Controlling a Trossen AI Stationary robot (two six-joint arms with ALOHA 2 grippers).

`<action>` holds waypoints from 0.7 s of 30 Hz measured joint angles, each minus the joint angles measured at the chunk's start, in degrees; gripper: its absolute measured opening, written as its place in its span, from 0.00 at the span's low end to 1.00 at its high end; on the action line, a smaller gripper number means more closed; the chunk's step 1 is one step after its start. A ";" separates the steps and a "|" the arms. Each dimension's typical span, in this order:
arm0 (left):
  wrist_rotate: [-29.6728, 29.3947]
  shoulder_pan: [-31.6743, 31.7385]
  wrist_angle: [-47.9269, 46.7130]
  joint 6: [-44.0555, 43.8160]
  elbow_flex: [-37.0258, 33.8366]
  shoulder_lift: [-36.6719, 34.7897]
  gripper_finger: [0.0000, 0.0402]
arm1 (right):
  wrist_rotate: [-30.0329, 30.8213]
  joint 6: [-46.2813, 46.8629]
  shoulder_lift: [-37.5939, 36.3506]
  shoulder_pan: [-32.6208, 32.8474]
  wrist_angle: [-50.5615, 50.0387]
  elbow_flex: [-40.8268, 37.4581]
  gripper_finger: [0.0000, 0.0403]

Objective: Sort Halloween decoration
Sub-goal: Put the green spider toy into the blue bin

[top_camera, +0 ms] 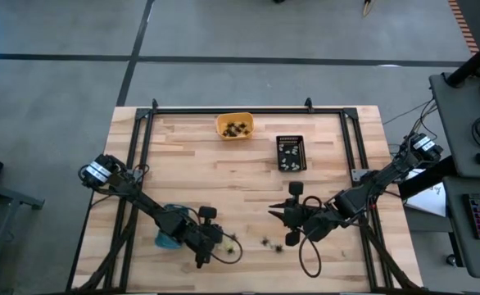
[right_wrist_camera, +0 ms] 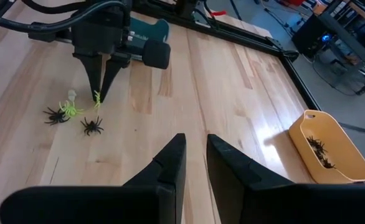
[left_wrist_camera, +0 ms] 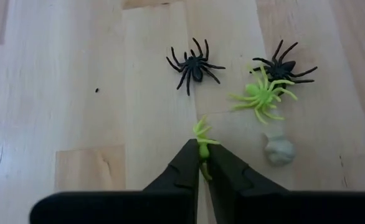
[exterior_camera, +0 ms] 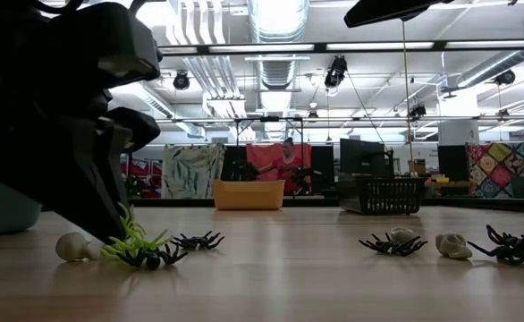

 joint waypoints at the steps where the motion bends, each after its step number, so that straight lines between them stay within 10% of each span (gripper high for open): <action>1: 0.00 0.00 -0.61 -0.02 0.31 0.00 0.01 | 0.00 0.00 0.02 0.00 0.02 0.01 0.14; 21: -1.64 -0.57 -28.97 -2.73 13.58 -4.38 0.00 | 0.00 0.66 0.02 0.00 0.22 -0.06 0.14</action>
